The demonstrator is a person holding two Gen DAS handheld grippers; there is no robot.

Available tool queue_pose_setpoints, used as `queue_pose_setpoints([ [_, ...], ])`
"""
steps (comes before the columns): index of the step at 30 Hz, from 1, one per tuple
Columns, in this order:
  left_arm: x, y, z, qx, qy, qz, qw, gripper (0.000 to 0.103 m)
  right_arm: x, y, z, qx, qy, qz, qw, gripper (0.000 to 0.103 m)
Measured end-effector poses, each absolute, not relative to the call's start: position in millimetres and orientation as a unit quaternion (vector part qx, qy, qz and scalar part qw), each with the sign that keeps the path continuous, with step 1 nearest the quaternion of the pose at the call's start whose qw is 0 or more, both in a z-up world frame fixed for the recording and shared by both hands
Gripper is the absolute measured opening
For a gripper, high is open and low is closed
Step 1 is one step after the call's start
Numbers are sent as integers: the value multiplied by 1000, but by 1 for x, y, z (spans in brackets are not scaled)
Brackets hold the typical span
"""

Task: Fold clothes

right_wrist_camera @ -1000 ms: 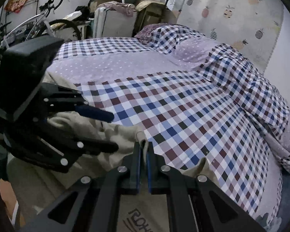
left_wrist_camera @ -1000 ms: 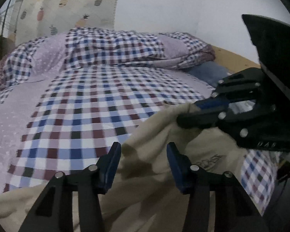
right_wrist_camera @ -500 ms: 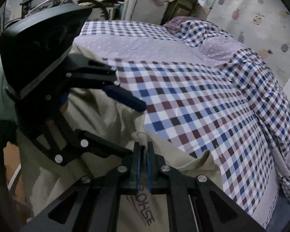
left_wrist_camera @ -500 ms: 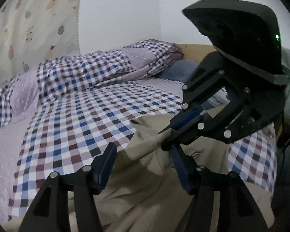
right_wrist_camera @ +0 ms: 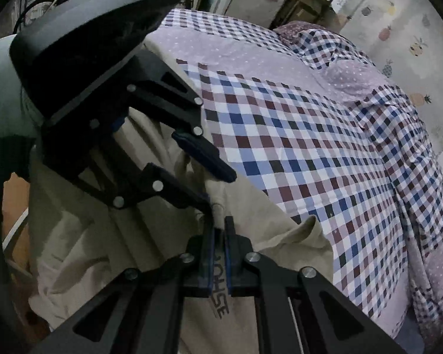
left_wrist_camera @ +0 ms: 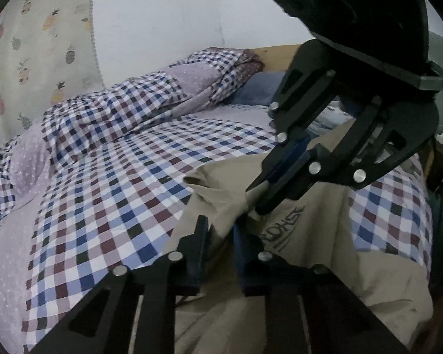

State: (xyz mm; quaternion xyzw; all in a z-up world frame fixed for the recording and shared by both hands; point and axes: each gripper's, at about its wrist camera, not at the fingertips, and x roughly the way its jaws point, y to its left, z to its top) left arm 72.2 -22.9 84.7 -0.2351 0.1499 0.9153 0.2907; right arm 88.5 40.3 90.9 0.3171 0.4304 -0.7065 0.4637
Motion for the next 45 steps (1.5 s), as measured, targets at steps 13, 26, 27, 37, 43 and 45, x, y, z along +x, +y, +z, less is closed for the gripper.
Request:
queue_pose_setpoints([
  [13, 40, -72, 88, -270, 36, 939, 210, 5, -9, 85, 82, 362, 314, -795, 372, 50],
  [26, 10, -129, 74, -313, -82, 936, 140, 5, -117, 85, 32, 436, 315, -769, 345, 50],
  [27, 8, -134, 75, -313, -89, 936, 133, 5, -123, 84, 30, 441, 313, -765, 350, 50],
  [37, -44, -172, 77, -350, -117, 925, 91, 4, -161, 95, 22, 486, 251, -739, 393, 48],
  [43, -94, -185, 85, -379, -117, 915, 76, 4, -156, 108, 37, 452, 232, -780, 364, 2],
  [45, -112, -188, 88, -383, -114, 914, 69, 4, -153, 113, 45, 436, 225, -799, 348, 2],
])
